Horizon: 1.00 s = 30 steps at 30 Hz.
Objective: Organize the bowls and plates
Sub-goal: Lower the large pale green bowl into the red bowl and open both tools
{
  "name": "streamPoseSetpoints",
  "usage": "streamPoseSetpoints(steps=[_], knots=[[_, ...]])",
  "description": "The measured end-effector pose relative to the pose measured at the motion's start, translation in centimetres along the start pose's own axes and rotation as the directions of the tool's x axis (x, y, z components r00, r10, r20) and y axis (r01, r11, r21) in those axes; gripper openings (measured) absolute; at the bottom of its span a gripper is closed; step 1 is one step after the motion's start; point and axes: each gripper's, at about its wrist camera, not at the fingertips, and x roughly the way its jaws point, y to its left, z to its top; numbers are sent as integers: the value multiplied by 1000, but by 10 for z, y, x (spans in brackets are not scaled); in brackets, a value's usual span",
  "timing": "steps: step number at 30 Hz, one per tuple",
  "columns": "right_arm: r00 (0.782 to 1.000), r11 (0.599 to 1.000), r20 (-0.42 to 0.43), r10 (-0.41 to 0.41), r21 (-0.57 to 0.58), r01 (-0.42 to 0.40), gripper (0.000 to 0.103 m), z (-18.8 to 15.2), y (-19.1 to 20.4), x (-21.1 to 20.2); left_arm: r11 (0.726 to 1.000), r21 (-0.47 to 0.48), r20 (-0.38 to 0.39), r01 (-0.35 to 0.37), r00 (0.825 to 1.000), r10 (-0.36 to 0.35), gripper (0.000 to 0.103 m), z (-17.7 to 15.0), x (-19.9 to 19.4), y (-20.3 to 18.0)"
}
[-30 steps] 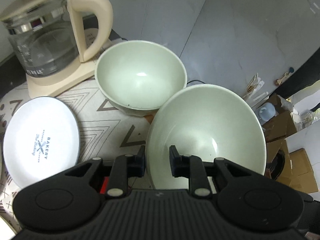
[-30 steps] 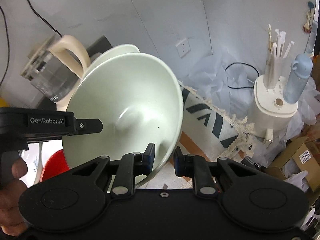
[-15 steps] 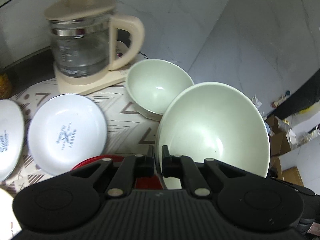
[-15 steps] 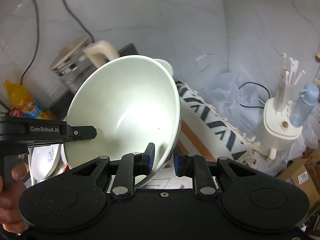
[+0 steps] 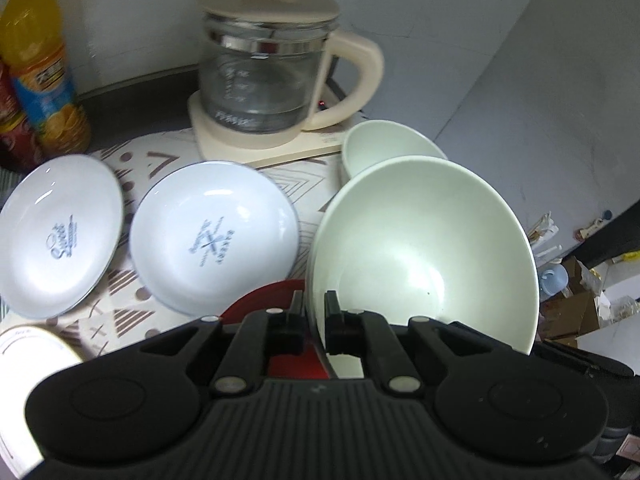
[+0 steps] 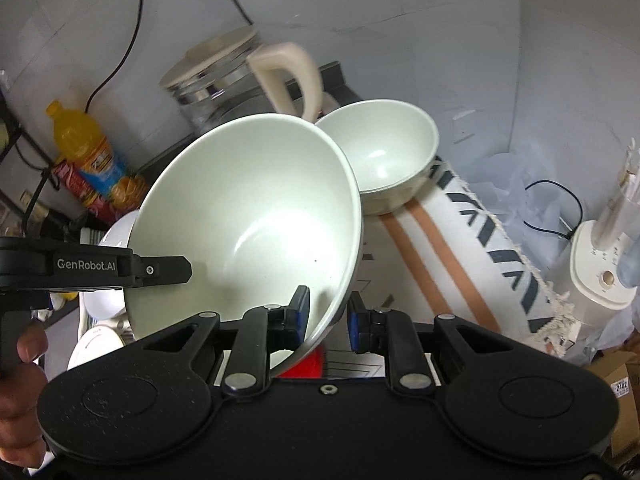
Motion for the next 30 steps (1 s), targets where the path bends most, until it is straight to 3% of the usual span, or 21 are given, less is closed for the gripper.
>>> streamPoseSetpoints(steps=[10, 30], knots=[[998, 996, -68, -17, -87, 11, 22, -10, 22, 14, 998, -60, -60, -26, 998, 23, 8, -23, 10, 23], [991, 971, -104, -84, -230, 58, 27, -28, 48, 25, 989, -144, -110, -27, 994, 11, 8, -47, 25, 47]])
